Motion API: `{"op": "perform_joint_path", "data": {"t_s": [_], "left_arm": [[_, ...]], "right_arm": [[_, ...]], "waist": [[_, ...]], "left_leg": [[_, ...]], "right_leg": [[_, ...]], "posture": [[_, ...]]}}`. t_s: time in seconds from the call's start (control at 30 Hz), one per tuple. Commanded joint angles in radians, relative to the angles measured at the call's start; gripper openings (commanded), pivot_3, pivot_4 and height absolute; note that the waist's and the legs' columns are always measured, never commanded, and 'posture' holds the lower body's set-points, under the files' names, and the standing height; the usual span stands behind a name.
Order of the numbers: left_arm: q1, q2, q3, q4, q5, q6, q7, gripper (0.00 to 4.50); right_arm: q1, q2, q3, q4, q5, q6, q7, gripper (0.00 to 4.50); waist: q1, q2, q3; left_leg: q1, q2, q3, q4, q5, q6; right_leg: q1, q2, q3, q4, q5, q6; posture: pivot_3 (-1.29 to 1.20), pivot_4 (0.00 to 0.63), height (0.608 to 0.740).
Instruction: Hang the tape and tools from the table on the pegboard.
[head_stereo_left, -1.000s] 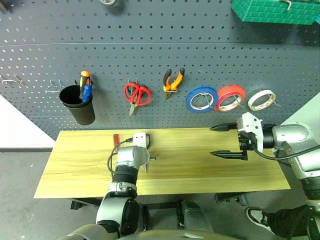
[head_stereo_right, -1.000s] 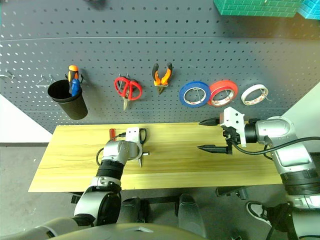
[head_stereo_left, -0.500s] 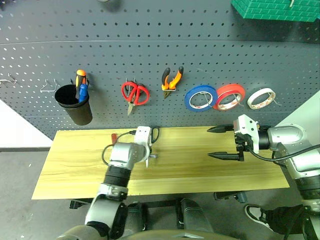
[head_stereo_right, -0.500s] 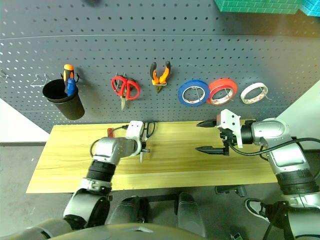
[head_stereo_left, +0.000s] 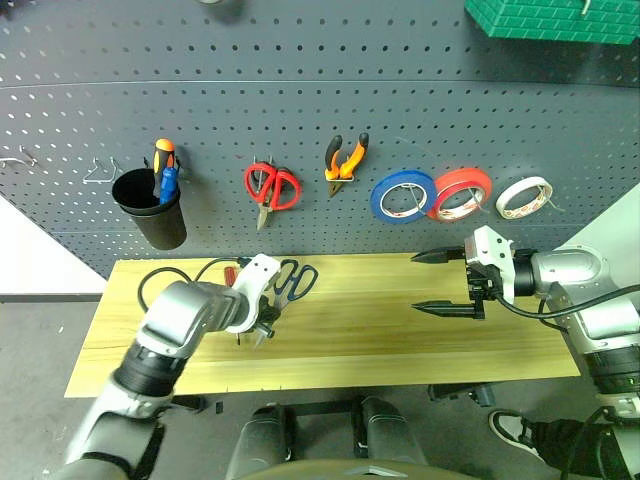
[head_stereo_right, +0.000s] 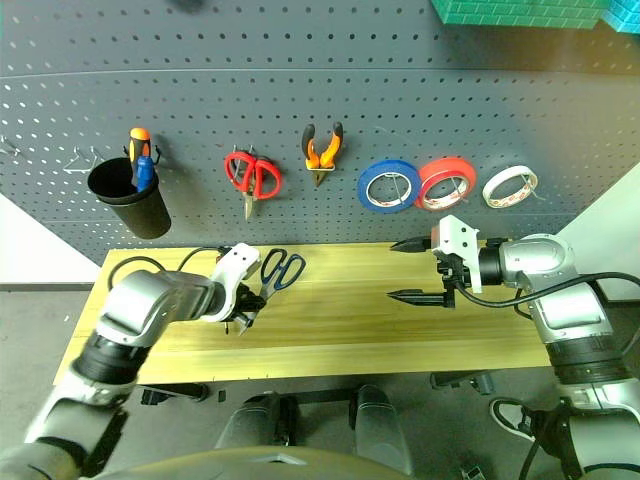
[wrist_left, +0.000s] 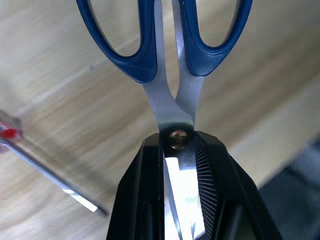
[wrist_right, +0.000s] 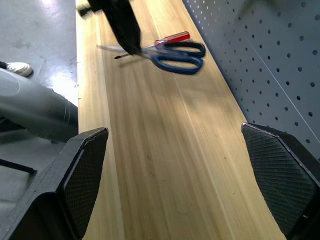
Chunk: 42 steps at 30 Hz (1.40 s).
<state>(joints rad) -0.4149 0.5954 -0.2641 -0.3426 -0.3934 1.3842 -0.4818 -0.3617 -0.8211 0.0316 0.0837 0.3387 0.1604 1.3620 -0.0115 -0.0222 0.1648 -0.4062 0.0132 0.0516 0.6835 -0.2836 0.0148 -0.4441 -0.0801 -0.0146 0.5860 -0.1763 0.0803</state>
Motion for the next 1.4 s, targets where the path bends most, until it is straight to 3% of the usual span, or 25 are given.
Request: {"op": "perform_joint_path", "data": {"t_s": [0.03,0.2,0.5,0.67,0.87,1.23,1.4], "left_arm": [[0.053,0.087,0.032,-0.196,-0.087,-0.061,-0.118,0.51],[0.139,0.166,0.127,-0.278,-0.112,-0.17,-0.175,0.51],[0.398,0.237,0.294,-0.271,-0.036,-0.744,-0.361,0.51],[0.471,0.135,0.32,-0.181,0.119,-1.173,-0.316,0.51],[0.481,-0.023,0.359,-0.066,0.218,-1.402,-0.162,0.51],[0.467,-0.156,0.372,-0.018,0.261,-1.448,-0.005,0.51],[0.425,-0.196,0.319,-0.008,0.301,-1.437,0.033,0.51]], "right_arm": [[-0.018,-0.007,-0.028,-0.015,0.025,0.002,0.008,4.5],[-0.022,-0.017,-0.03,-0.027,0.04,0.027,0.021,4.5],[-0.039,-0.014,-0.022,-0.006,0.035,0.021,0.033,4.5],[-0.068,0.004,-0.009,0.013,0.027,0.015,0.028,4.5],[-0.112,0.05,-0.031,0.01,0.074,0.063,0.001,4.5],[-0.165,0.031,-0.086,-0.028,0.185,0.183,0.018,4.5],[-0.19,0.035,-0.132,-0.063,0.236,0.241,-0.018,4.5]], "waist": [[0.001,0.0,0.0],[0.007,0.0,0.0],[0.008,0.001,0.0],[0.027,0.004,-0.003],[0.046,0.007,-0.007],[0.054,0.009,-0.016],[0.053,0.009,-0.022]], "left_leg": [[0.0,0.0,0.0,0.0,0.0,0.0],[-0.001,-0.001,0.0,0.0,0.0,0.0],[0.0,0.0,0.002,0.0,0.0,0.0],[0.0,0.0,0.003,0.0,0.0,0.0],[0.0,0.0,0.003,0.001,0.0,0.0],[0.001,0.0,0.004,0.002,0.0,0.0],[0.002,0.0,0.004,0.002,0.0,0.0]], "right_leg": [[0.0,0.0,0.0,0.0,0.0,0.0],[0.0,-0.002,0.0,-0.001,0.0,0.0],[0.0,-0.001,0.0,-0.001,0.0,0.0],[0.0,-0.001,0.0,-0.001,0.001,-0.001],[0.0,-0.001,0.0,-0.001,0.001,-0.001],[0.002,0.0,0.0,0.0,0.003,0.001],[0.002,0.0,0.0,0.0,0.004,0.002]], "posture": [[0.02,0.119,0.74],[0.03,0.114,0.74],[0.06,0.102,0.74],[0.08,0.088,0.74],[0.1,0.071,0.74],[0.09,0.064,0.74],[0.07,0.066,0.74]]}}
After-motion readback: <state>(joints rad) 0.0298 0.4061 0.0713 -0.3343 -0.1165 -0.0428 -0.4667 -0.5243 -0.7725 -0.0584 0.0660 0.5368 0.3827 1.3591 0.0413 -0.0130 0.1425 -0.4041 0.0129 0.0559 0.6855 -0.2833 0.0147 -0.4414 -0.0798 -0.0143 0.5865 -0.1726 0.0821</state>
